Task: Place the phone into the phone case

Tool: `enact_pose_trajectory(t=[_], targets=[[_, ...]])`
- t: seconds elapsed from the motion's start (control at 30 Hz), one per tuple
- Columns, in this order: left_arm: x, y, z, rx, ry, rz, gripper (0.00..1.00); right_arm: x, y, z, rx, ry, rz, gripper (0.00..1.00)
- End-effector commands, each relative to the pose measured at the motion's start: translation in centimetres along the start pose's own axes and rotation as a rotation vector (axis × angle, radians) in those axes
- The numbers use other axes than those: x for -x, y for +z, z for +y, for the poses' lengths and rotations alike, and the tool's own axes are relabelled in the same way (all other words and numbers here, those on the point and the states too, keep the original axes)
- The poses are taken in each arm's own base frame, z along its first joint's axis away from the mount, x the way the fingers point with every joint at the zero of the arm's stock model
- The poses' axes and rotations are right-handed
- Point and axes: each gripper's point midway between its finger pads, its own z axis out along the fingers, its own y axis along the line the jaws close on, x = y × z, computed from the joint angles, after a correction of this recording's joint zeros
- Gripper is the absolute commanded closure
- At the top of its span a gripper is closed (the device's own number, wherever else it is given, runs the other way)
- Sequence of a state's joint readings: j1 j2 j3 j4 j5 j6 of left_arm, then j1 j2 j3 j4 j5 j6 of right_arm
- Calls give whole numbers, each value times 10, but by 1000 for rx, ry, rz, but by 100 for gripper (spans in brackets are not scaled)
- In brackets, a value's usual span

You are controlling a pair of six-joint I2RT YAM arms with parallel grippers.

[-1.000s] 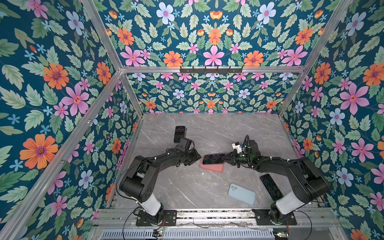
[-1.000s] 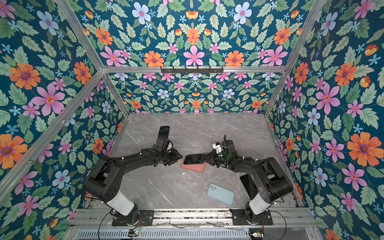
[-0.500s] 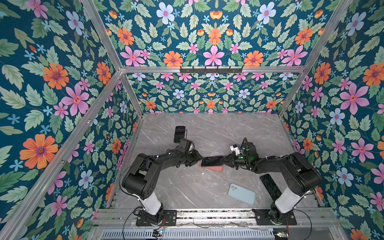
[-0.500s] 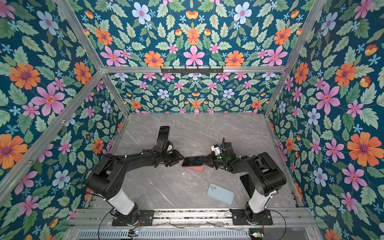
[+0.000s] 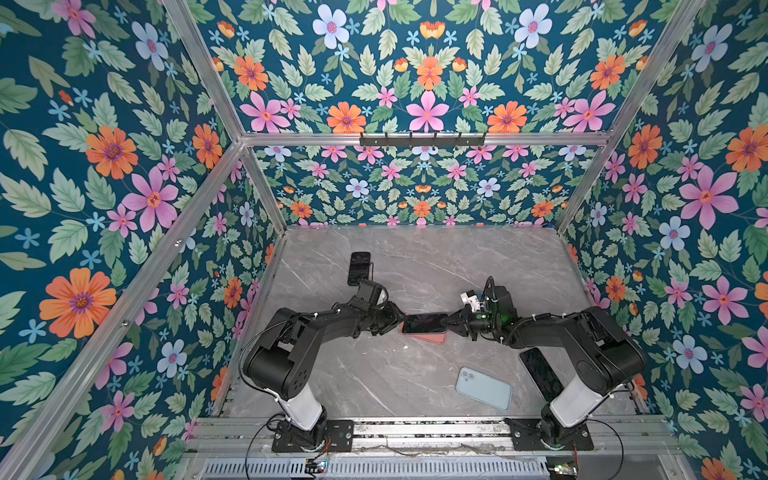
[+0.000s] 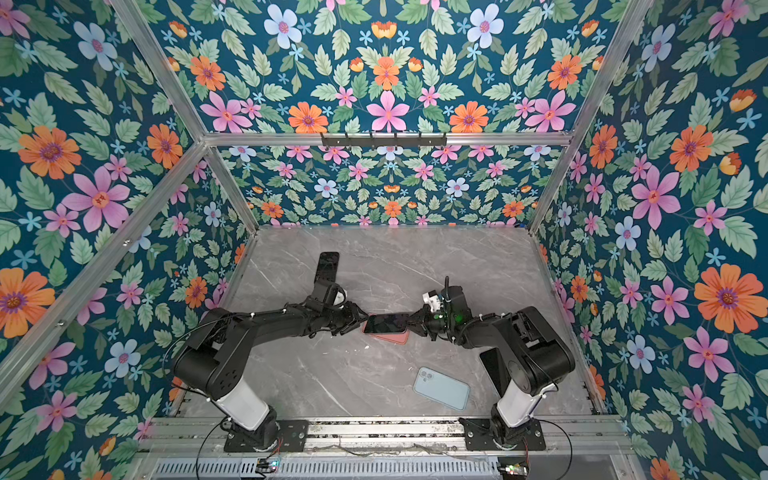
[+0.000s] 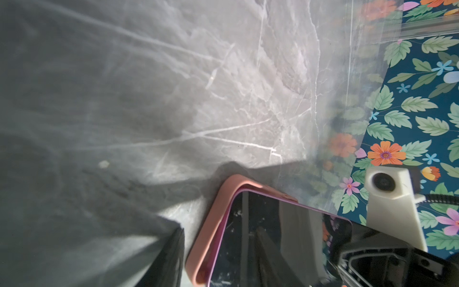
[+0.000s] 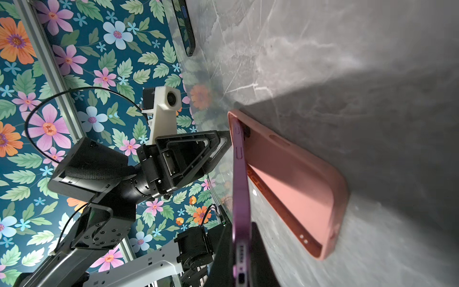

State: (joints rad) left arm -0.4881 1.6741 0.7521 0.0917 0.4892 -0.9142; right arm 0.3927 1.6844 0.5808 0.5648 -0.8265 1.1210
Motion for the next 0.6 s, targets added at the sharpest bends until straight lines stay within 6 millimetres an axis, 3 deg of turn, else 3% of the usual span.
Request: enact_pose_trajectory(t=[0.0, 0.57], targets=[[-3, 1, 4, 10, -7, 10, 52, 2, 1, -8, -44, -15, -12, 100], [-7, 6, 2, -5, -4, 23, 52, 2, 9, -35, -118, -18, 1, 100]])
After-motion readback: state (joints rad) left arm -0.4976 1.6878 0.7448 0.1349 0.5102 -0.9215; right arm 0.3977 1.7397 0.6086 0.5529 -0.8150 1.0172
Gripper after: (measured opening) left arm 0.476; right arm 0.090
